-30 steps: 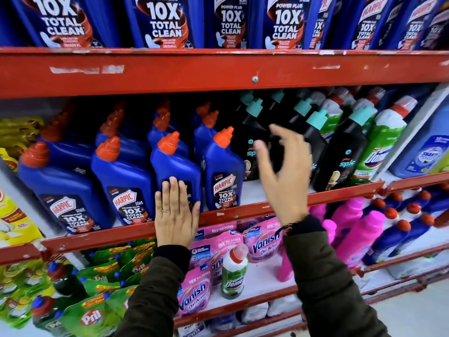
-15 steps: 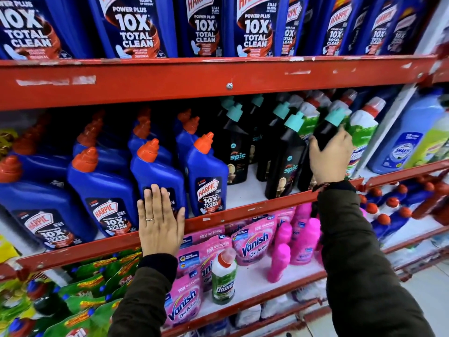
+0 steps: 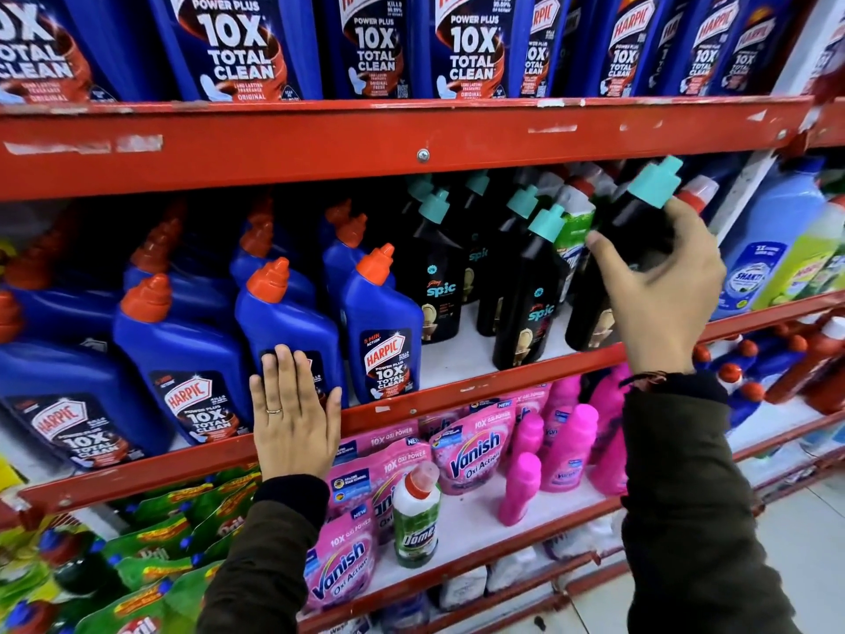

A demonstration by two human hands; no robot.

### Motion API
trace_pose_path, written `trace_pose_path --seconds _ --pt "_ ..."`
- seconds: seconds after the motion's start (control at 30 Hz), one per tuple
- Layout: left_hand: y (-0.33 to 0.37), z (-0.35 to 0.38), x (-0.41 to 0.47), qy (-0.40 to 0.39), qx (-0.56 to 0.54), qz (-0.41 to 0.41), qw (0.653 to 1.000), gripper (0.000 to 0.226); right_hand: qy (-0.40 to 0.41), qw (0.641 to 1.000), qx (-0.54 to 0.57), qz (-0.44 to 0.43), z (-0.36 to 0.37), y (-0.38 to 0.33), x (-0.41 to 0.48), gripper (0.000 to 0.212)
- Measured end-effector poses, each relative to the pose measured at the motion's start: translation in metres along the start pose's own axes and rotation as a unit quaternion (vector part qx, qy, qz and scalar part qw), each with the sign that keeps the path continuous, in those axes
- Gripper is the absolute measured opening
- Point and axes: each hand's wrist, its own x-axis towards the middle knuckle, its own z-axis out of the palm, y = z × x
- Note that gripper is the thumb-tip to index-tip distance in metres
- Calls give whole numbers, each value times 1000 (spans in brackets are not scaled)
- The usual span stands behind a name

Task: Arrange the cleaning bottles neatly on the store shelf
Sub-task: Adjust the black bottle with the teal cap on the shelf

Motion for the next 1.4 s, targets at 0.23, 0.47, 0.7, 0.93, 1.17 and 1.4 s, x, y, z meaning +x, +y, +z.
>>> trace_pose_path --seconds 0.23,0.47,0.7,0.93,1.17,1.4 --pt "0 0 -1 -5 -3 -1 1000 77 -70 992 104 10 -12 -56 -25 53" --pt "-1 -2 0 -8 3 0 1000 79 -92 991 98 -8 41 -75 -66 59" --pt "-2 -1 0 -8 5 3 1000 80 -132 991 -18 -10 68 -74 -82 71" --pt "0 -2 1 3 -9 4 1000 70 -164 985 -51 -13 73 -77 -76 78" --pt "-1 -1 0 5 -7 3 1000 70 -164 986 -2 -27 66 -60 -91 69" --pt "-1 -2 0 -3 -5 0 1000 72 -178 978 99 -33 49 -44 -142 51"
